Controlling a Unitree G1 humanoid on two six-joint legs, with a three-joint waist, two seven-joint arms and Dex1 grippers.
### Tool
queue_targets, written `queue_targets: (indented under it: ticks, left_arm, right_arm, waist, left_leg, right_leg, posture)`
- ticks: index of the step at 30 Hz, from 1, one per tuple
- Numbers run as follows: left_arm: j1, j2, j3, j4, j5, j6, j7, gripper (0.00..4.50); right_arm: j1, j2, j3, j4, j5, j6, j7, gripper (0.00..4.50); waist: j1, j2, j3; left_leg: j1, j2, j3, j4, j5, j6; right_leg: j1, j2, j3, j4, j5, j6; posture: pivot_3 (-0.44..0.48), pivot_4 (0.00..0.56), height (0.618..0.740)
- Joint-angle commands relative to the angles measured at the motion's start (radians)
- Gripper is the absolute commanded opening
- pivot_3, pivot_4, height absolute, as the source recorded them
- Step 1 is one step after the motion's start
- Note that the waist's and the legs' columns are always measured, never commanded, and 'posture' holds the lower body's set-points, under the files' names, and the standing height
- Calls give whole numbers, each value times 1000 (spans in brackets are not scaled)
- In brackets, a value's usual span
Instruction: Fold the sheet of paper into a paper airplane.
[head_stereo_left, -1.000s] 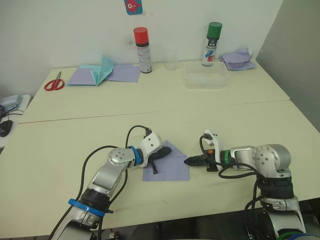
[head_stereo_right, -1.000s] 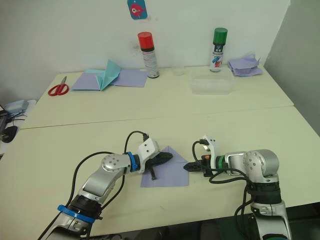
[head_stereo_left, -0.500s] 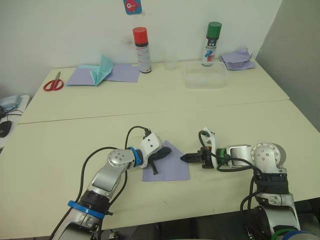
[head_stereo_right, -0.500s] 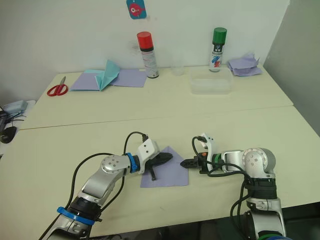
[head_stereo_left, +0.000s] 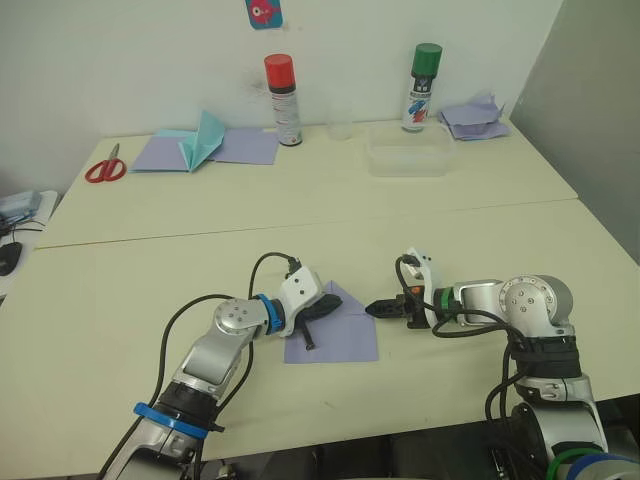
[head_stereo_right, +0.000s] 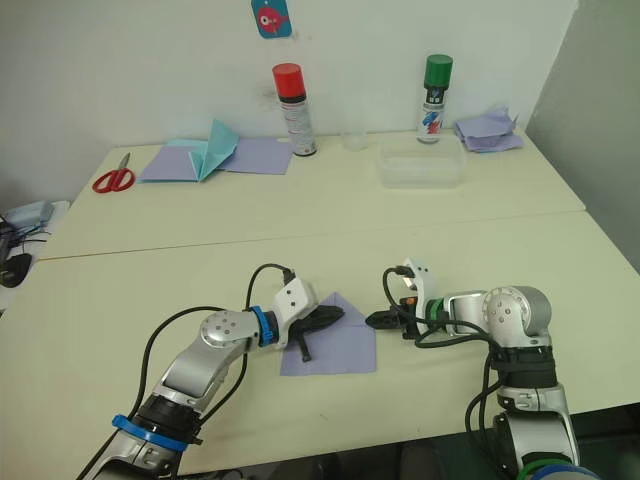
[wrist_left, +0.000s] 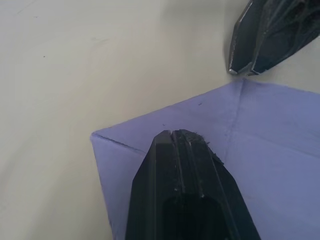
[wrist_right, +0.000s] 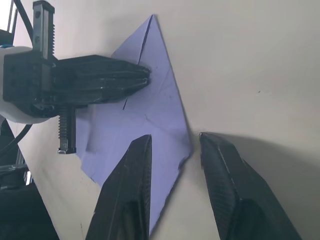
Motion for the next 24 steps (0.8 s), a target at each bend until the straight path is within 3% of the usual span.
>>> queue_targets:
  ticks: [1,12,23,24]
  left_arm:
    - [33,34,21,13,0,44,-7,0]
    - [81,131,49,-69,-33,137,-48,0]
    - [76,107,9,-65,-23,153,-57,0]
    - [75,107,9,-62,-22,151,-56,0]
  right_arm:
    - [-20,15,0,8,-18,-23,15,1560]
    - [-42,91,-59,78,-44,24,11,1560]
    - [-56,119,-102,114,18,59,-21,1560]
    - [-57,120,-108,117,20,59,-26,1401]
  waist:
    - [-1,0,0]
    - [-25,0,0]
    - [-24,1,0]
    - [-24,1,0]
  left_leg:
    - [0,0,0,0,0,0]
    - [0,1,0,-1,0,0]
    - [0,0,0,-1,0,0]
    - [0,0,0,-1,0,0]
  right_leg:
    - [0,0,0,0,0,0]
    - [0,0,0,1,0,0]
    - [0,0,1,0,0,0]
    - [0,0,1,0,0,0]
  posture:
    - [0,150,740]
    - [0,150,740]
    - [0,150,740]
    - [0,150,740]
